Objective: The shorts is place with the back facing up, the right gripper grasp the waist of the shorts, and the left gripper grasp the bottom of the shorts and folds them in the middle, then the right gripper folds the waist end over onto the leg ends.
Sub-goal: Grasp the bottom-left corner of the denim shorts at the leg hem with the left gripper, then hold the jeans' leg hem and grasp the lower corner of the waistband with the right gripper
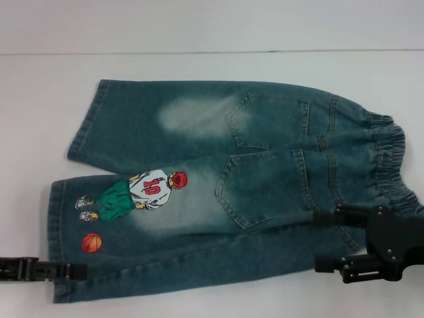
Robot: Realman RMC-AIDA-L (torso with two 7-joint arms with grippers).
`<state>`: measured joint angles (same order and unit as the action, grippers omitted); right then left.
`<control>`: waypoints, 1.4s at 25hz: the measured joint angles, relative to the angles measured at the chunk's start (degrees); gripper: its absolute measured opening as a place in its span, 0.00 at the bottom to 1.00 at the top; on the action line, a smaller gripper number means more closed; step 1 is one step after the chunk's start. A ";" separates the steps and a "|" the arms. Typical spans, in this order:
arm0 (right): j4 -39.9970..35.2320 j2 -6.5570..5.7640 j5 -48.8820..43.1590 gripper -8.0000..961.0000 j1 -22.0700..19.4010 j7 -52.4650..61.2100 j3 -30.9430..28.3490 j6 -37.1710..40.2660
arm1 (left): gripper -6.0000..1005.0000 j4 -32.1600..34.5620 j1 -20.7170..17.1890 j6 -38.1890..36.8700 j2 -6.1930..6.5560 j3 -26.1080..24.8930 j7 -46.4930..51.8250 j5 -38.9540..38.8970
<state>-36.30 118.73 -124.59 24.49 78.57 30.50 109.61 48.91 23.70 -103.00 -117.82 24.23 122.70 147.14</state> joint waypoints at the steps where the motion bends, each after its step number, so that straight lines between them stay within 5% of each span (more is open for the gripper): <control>1: 0.00 0.00 0.00 0.98 -0.03 0.00 0.00 0.01 | 0.84 -0.14 0.07 0.00 0.04 0.01 -0.05 0.01; 17: 0.09 -0.15 0.12 0.98 0.35 0.61 -1.16 0.15 | 0.35 -0.22 -0.18 0.06 0.20 0.82 -0.48 0.01; 24: -0.29 -0.71 0.26 0.98 0.69 4.32 -6.80 -0.29 | 0.08 -0.22 0.11 0.08 0.00 1.06 -0.95 -0.62; 28: -2.14 -2.20 0.95 0.98 1.36 14.61 -11.59 -4.50 | 0.01 -0.23 0.33 0.20 0.24 0.76 -0.69 -2.52; 35: -6.45 -7.32 -0.58 0.98 2.52 29.79 -9.77 -11.92 | 0.01 -0.22 1.32 0.63 0.92 -3.20 -0.08 -5.06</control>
<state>-42.75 111.41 -125.17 27.01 108.36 20.73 97.69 48.69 25.03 -102.36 -116.90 21.03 122.61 142.07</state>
